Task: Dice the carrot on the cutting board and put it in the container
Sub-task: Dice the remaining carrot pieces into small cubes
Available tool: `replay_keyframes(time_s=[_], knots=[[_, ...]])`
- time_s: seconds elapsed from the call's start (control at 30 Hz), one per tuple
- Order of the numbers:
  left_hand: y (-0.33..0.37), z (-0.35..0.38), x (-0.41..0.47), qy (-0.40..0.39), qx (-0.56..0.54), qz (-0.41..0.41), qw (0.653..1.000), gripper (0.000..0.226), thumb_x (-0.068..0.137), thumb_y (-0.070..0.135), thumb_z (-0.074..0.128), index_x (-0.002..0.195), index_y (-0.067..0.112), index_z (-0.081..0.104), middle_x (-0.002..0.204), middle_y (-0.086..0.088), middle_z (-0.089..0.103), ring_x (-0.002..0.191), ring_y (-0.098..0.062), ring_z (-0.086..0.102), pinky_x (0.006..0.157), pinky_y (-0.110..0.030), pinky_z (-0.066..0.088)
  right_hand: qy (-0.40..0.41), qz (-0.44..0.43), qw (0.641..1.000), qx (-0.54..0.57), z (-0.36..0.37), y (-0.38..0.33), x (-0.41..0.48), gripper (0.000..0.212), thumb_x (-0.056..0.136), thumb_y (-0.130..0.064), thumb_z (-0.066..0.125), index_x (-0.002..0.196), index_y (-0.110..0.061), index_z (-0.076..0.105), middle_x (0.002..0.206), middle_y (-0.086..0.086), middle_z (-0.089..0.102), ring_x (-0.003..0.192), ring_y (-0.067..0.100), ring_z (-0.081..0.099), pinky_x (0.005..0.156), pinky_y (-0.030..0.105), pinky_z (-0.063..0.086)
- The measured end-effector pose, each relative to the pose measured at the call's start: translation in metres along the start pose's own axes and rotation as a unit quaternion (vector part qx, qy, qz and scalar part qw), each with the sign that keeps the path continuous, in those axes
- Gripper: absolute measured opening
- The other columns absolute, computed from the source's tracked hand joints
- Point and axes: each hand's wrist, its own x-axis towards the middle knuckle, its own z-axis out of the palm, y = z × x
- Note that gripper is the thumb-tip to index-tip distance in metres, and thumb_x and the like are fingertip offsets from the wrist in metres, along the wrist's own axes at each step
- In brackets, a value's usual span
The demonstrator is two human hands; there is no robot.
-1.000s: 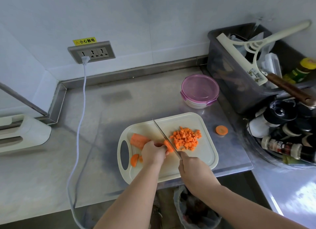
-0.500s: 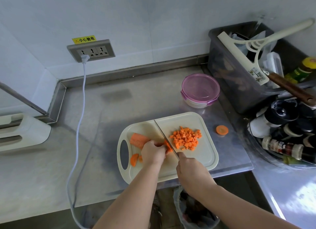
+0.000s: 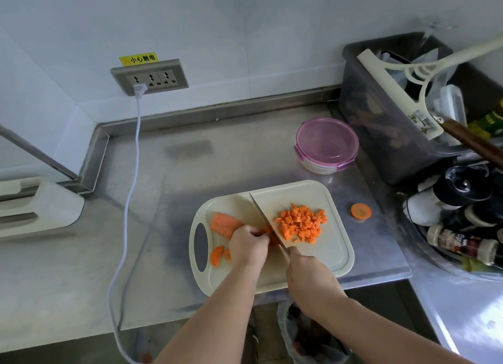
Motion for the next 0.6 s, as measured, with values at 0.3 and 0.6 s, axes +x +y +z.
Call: replay_keyframes(time_s=[0.3, 0.6], knots=[[0.0010, 0.0007, -0.0034, 0.017, 0.009, 0.000, 1.000, 0.015, 0.083, 0.021, 0.069, 0.096, 0.015, 0.066, 0.092, -0.003, 0.071, 0.084, -0.018, 0.065, 0.064, -0.022, 0.045, 0.002, 0.031, 0.996, 0.082, -0.0025, -0.0006, 0.0036, 0.028, 0.100, -0.011, 0.035, 0.126, -0.019, 0.042, 0.097, 0.002, 0.061, 0.088, 0.018, 0.064, 0.077, 0.033, 0.057], [-0.0023, -0.0001, -0.0052, -0.016, -0.021, 0.014, 1.000, 0.012, 0.079, 0.011, 0.064, 0.071, 0.019, 0.066, 0.078, -0.008, 0.072, 0.078, -0.027, 0.067, 0.079, -0.043, 0.057, 0.045, -0.007, 0.994, 0.098, -0.0077, 0.0012, -0.0050, 0.031, 0.101, -0.016, 0.033, 0.131, -0.019, 0.042, 0.081, 0.001, 0.053, 0.072, 0.019, 0.055, 0.063, 0.033, 0.047]])
